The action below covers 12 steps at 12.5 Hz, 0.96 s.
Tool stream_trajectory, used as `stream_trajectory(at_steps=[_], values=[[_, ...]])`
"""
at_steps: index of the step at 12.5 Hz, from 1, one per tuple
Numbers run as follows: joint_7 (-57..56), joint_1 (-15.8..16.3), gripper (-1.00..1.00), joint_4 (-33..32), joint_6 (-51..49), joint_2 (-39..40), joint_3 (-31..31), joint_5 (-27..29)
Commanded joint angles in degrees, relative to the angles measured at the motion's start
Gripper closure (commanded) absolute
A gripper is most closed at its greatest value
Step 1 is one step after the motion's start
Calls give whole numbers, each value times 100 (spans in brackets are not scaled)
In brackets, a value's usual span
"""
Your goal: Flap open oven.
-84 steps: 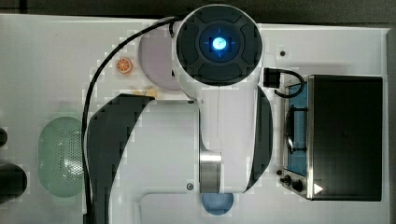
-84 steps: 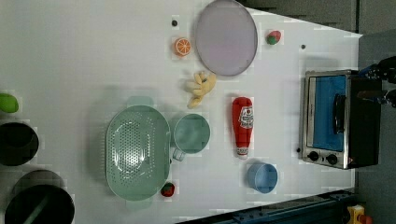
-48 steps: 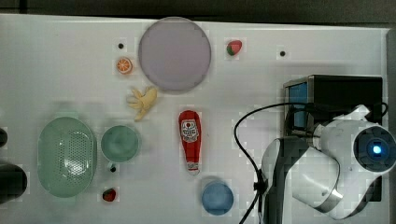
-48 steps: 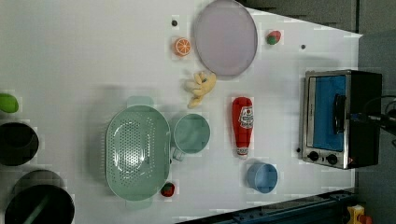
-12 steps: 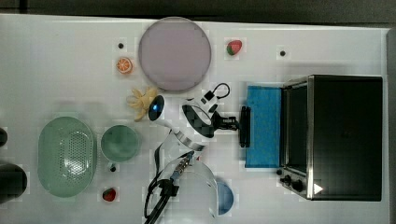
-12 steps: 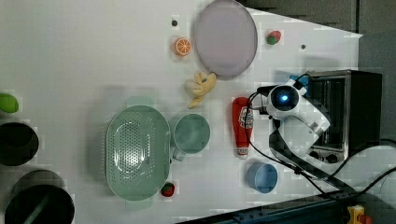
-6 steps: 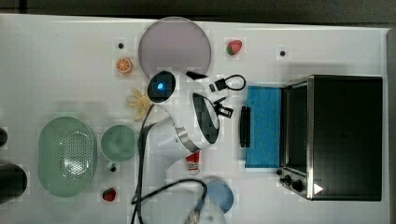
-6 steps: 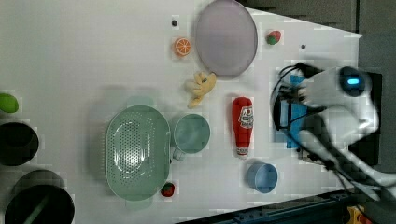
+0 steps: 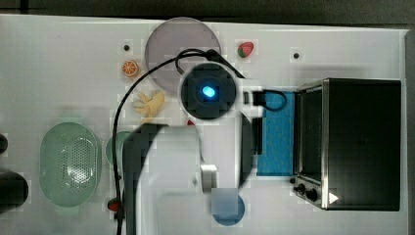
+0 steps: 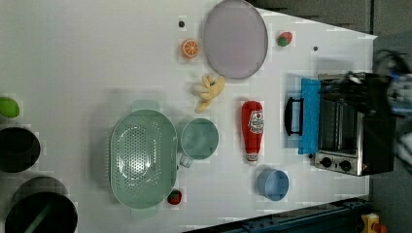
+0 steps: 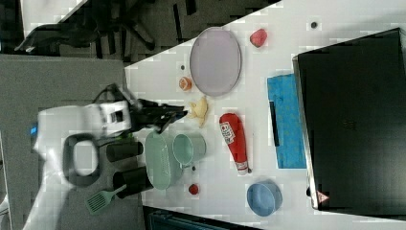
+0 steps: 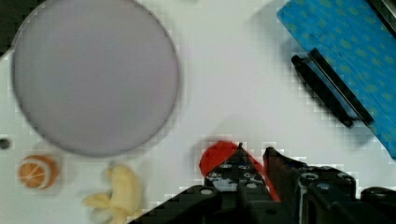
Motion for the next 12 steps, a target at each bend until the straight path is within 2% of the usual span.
stream_trajectory(at_steps=[1,6,12], values=[[444,-138,65,229,-836,-501,-183,69],[788,-115,65,827,-2711,-1152,-99,68],[788,-117,65,919,-2722,-1191,-100,67]])
